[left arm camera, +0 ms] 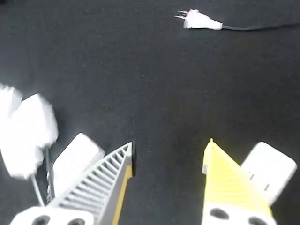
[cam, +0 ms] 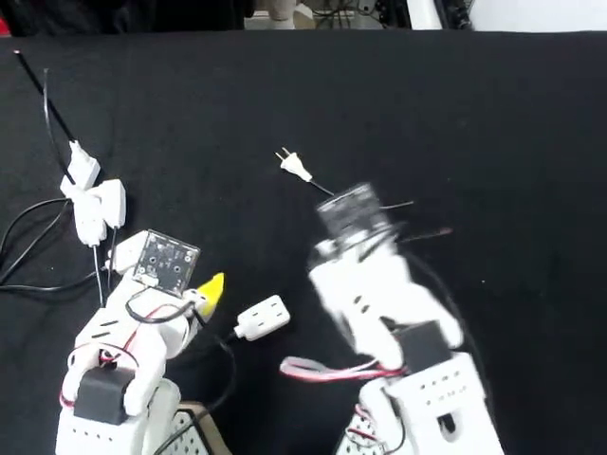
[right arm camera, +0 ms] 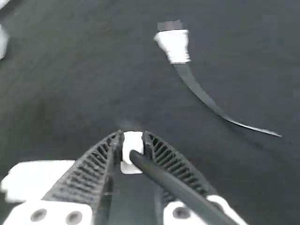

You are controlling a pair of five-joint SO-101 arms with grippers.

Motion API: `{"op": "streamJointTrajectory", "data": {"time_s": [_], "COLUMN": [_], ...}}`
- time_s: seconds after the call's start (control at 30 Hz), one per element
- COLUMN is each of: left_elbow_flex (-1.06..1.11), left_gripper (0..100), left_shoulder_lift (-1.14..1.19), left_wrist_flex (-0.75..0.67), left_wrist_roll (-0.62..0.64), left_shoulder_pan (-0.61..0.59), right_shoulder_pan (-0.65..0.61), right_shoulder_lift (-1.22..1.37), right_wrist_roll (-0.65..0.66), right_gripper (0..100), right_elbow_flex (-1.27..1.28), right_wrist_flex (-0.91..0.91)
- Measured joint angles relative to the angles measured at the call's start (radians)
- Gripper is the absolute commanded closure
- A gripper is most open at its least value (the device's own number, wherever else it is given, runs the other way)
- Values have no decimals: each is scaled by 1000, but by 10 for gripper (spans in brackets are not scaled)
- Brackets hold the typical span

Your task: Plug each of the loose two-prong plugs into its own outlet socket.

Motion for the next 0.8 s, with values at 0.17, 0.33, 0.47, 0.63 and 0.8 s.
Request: {"op": "streamJointTrajectory", "data": {"time_s": [0.17,0.33,0.47,0.63,0.8], "left_elbow_flex": [-28,-226,-341,-376,-377], "left_gripper": [753,753,755,754,754], "left_shoulder_lift": [190,577,911,1132,1195], "left_wrist_flex": [-34,-35,-40,-52,-199], "left_wrist_roll": [-97,-112,-183,-296,-321], "left_shoulder_pan": [183,233,302,356,370], "right_shoulder_pan": [193,278,330,393,399], "right_shoulder_lift": [41,201,364,568,726], "right_wrist_roll": [-5,-6,-6,-6,-8], "right_gripper": [987,987,987,987,987], "right_elbow_flex": [-80,-133,-175,-249,-319], "right_wrist_flex": [40,40,-12,-74,-83]}}
